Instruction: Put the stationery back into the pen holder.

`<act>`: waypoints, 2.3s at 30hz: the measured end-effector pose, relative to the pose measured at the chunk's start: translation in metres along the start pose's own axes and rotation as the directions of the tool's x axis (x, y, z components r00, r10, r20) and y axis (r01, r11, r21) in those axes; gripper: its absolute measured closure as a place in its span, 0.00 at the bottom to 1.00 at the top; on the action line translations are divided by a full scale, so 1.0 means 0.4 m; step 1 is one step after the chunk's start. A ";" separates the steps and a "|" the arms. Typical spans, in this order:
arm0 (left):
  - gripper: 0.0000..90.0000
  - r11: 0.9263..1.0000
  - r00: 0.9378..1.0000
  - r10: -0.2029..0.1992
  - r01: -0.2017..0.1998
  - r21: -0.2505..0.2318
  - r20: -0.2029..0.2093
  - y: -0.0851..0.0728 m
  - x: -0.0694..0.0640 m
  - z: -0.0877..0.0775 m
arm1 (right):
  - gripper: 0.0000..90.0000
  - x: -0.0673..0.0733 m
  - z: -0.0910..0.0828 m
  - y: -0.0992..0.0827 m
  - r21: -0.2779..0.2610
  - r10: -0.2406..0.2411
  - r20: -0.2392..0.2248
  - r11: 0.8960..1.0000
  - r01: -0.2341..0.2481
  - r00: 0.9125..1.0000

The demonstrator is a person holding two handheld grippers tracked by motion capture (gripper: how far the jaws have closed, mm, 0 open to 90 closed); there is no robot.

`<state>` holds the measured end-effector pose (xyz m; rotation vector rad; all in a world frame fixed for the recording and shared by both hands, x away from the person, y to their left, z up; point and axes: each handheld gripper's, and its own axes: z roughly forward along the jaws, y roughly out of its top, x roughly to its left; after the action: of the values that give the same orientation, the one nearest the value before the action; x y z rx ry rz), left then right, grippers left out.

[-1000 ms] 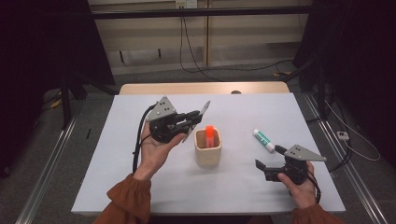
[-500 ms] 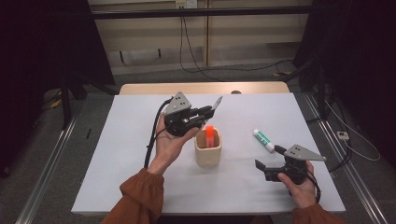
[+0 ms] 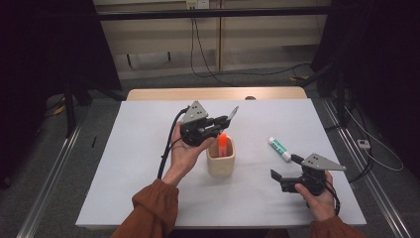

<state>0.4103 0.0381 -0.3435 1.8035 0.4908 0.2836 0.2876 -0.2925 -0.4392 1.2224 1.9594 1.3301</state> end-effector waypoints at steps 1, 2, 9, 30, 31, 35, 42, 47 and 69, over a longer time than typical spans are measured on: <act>0.89 1.000 1.000 0.006 -0.006 0.008 -0.005 -0.004 -0.002 0.002 | 0.04 0.000 0.000 0.000 0.001 0.001 0.001 1.000 -0.001 1.000; 0.89 1.000 1.000 0.012 -0.011 0.017 -0.003 -0.008 -0.002 0.003 | 0.04 0.000 0.001 0.000 0.001 0.003 0.000 1.000 -0.003 1.000; 0.89 0.999 1.000 0.005 -0.005 0.040 -0.001 -0.039 -0.004 -0.003 | 0.04 0.002 0.005 0.001 0.005 -0.009 -0.008 1.000 0.009 1.000; 0.84 0.982 0.999 0.032 -0.028 0.186 -0.016 -0.066 -0.009 -0.030 | 0.04 0.004 0.010 0.002 0.012 -0.010 -0.005 1.000 0.010 1.000; 0.81 0.983 0.999 0.028 -0.024 0.183 -0.020 -0.065 -0.009 -0.031 | 0.04 0.004 0.009 0.002 0.011 -0.010 -0.005 1.000 0.010 1.000; 0.65 0.983 0.999 0.015 -0.009 0.182 -0.036 -0.063 -0.006 -0.033 | 0.04 0.005 0.006 0.001 0.010 -0.010 -0.005 1.000 0.010 1.000; 0.35 0.982 0.996 -0.008 0.025 0.187 -0.092 -0.063 0.015 -0.052 | 0.04 0.005 0.005 0.001 0.011 -0.008 -0.003 1.000 0.008 1.000; 0.22 0.979 0.992 -0.030 0.054 0.194 -0.123 -0.072 0.035 -0.073 | 0.04 0.005 0.004 0.001 0.011 -0.006 -0.002 1.000 0.006 1.000; 0.06 0.961 0.980 -0.063 0.110 0.254 -0.187 -0.156 0.077 -0.179 | 0.04 0.005 0.003 0.000 0.013 -0.006 0.002 1.000 0.006 1.000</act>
<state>0.3950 0.1279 -0.3845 2.0177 0.7619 0.3319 0.2876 -0.2900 -0.4395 1.2229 1.9715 1.3148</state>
